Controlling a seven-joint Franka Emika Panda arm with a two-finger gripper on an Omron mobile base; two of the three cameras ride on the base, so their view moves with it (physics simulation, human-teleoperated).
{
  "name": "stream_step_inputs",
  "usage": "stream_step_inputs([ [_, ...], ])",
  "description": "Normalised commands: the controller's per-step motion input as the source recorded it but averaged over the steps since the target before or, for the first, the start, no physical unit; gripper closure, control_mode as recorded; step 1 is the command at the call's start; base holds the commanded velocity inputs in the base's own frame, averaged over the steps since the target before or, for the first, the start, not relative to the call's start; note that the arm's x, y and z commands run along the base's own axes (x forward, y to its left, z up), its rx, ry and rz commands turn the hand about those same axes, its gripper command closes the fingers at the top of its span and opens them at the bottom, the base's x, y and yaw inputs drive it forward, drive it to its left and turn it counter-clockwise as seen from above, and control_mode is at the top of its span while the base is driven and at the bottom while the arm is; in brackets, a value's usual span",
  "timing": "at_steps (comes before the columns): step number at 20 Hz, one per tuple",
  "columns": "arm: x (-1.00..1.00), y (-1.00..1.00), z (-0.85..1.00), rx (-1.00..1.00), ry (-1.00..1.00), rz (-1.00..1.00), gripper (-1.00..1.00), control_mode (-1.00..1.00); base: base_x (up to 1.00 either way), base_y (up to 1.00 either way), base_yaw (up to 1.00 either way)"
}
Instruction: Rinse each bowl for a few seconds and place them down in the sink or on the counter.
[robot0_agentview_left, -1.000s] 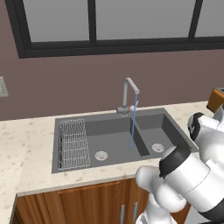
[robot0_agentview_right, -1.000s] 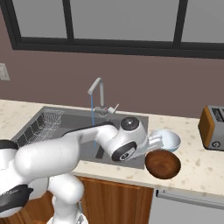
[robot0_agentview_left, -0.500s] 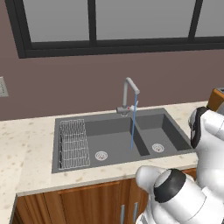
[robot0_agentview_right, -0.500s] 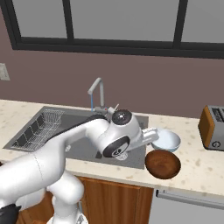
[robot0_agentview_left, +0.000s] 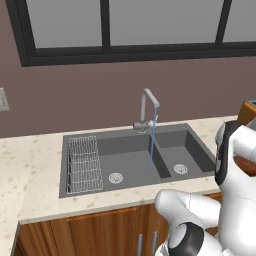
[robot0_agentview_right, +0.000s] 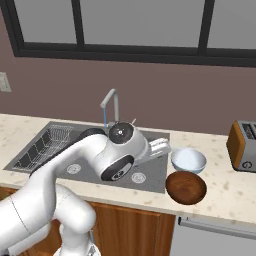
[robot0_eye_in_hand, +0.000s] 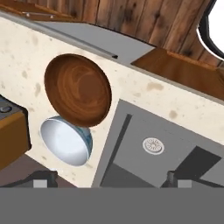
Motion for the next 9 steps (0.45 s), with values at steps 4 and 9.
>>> stream_step_inputs([
  [4, -0.22, 0.21, 0.48, 0.0, -0.1, 0.02, -1.0, -1.0, 0.0, 0.0, 0.0],
  [9, -0.23, 0.07, 0.52, 0.01, -0.09, 0.01, -1.0, -1.0, 0.0, 0.0, 0.0],
])
